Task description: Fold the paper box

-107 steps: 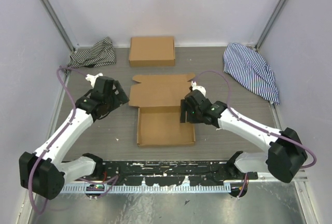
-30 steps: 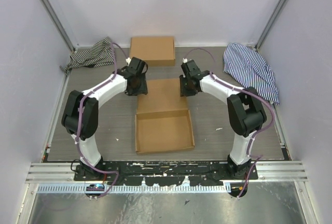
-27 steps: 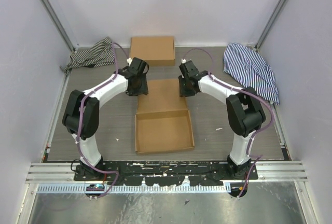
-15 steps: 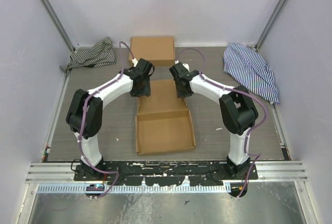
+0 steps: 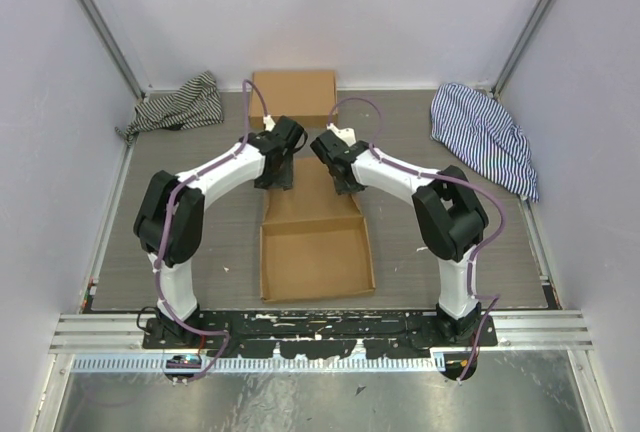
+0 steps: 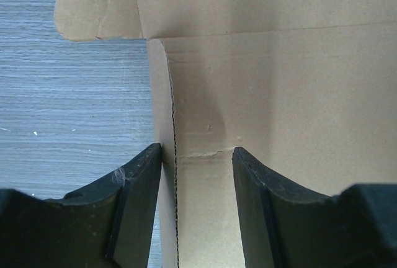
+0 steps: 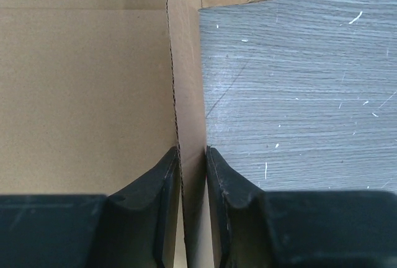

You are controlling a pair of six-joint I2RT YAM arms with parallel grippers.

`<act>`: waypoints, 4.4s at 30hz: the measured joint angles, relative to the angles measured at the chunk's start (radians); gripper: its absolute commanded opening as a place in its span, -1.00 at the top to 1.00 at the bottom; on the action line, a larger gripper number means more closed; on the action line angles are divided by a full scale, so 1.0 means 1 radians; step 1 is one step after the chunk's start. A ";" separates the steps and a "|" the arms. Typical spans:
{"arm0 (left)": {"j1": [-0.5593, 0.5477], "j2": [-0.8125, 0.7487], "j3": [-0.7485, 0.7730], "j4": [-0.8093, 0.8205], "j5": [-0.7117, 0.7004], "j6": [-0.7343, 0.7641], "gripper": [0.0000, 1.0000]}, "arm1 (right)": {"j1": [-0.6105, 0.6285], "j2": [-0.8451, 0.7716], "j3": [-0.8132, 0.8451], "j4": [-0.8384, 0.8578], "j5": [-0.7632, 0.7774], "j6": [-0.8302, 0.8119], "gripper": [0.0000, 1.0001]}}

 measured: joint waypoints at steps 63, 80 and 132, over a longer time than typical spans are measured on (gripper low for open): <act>-0.031 -0.852 -0.753 0.831 -0.029 0.291 -0.01 | -0.274 -0.385 -0.083 0.063 -0.452 -0.142 0.98; -0.030 -0.715 -0.354 0.407 -0.148 0.281 -0.31 | -0.272 -0.776 -0.399 0.372 -0.403 -0.249 0.95; 0.204 -0.330 -0.066 0.278 0.336 0.417 0.08 | -0.268 -0.840 -0.430 0.398 -0.605 -0.279 0.91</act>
